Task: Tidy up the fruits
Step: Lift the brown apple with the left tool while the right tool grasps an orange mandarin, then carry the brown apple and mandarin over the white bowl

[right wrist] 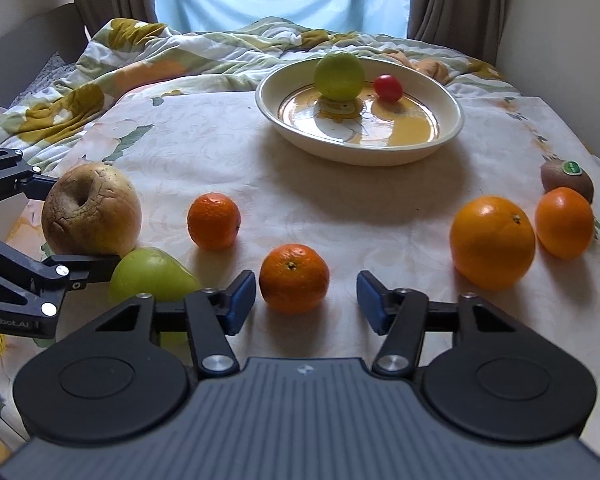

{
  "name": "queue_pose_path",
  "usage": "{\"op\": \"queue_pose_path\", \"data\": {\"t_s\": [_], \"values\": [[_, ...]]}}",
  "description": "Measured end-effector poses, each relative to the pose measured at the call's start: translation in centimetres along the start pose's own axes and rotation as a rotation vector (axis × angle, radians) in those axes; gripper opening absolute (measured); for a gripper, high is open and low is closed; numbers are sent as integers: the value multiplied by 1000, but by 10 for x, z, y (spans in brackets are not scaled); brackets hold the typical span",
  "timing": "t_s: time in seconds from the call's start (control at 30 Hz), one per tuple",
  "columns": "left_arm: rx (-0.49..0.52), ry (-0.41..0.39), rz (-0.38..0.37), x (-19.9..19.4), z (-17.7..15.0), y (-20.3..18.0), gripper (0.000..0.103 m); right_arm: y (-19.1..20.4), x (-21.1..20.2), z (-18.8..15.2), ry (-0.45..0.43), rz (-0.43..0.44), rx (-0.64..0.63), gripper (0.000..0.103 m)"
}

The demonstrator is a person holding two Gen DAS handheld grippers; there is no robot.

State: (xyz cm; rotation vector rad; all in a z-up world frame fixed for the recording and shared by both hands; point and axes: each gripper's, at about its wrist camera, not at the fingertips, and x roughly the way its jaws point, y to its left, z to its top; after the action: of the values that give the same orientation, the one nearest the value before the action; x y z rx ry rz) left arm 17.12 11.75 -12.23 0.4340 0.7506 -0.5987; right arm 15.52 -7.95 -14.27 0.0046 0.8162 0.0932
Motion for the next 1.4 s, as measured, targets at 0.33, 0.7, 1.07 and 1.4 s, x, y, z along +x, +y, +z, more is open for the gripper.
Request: {"op": "queue_pose_path", "data": {"t_s": [0.33, 0.7, 1.07, 1.4], "values": [[-43, -7, 13, -7, -4, 1, 77, 3, -4, 2, -11, 9, -16, 53], [-96, -30, 77, -44, 0, -7, 77, 1, -31, 10, -30, 33, -37, 53], [-249, -55, 183, -94, 32, -27, 77, -22, -77, 34, -53, 85, -55, 53], [-335, -121, 276, -108, 96, -60, 77, -66, -103, 74, -71, 157, -133, 53]]}}
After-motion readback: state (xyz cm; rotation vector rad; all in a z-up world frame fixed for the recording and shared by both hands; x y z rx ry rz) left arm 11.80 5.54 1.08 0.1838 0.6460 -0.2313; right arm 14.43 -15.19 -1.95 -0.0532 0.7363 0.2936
